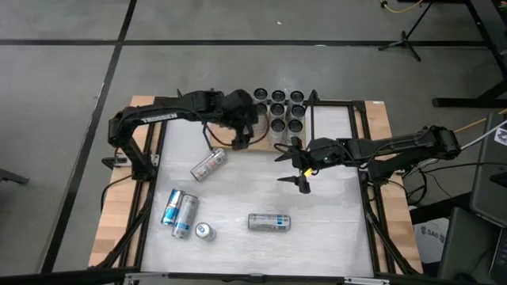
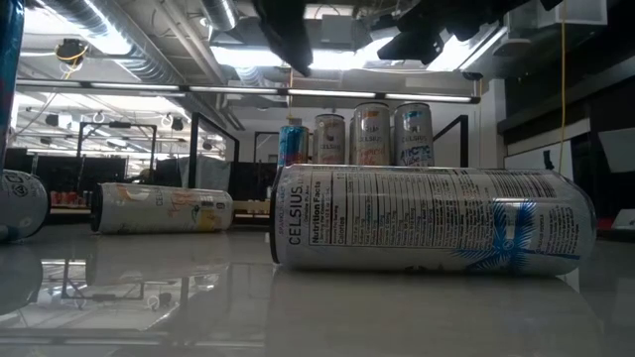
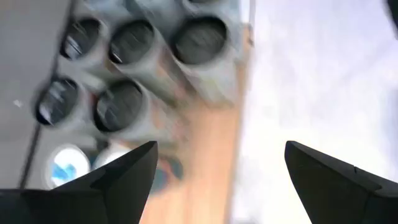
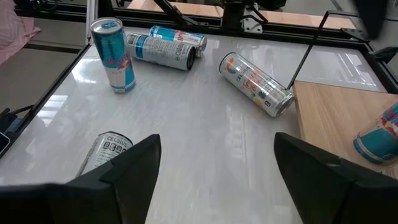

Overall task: Place canned beverage on shelf
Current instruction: Put the blue soda can aligned with the other blue soda can on the shelf

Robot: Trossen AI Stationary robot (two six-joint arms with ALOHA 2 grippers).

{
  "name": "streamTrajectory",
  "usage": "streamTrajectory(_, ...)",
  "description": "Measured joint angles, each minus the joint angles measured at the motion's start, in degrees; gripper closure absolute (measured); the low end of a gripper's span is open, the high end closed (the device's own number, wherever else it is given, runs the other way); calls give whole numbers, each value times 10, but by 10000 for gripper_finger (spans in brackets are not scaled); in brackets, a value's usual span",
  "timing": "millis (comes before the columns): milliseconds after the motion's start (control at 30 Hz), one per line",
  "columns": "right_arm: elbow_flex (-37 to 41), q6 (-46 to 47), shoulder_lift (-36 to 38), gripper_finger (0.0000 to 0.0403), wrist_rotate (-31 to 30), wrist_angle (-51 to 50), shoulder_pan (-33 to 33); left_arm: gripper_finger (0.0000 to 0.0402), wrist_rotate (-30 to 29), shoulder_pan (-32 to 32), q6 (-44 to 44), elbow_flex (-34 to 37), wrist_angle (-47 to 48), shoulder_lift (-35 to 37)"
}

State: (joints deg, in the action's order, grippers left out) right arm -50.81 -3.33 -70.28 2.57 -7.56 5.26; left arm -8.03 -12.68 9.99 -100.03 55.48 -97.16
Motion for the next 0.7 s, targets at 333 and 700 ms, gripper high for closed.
streamTrajectory(333,0,0,0,100,0,0,0,61,1,56,-171,0,153,26)
streamTrajectory(700,0,0,0,100,0,0,0,61,4,180,-331,0,202,25)
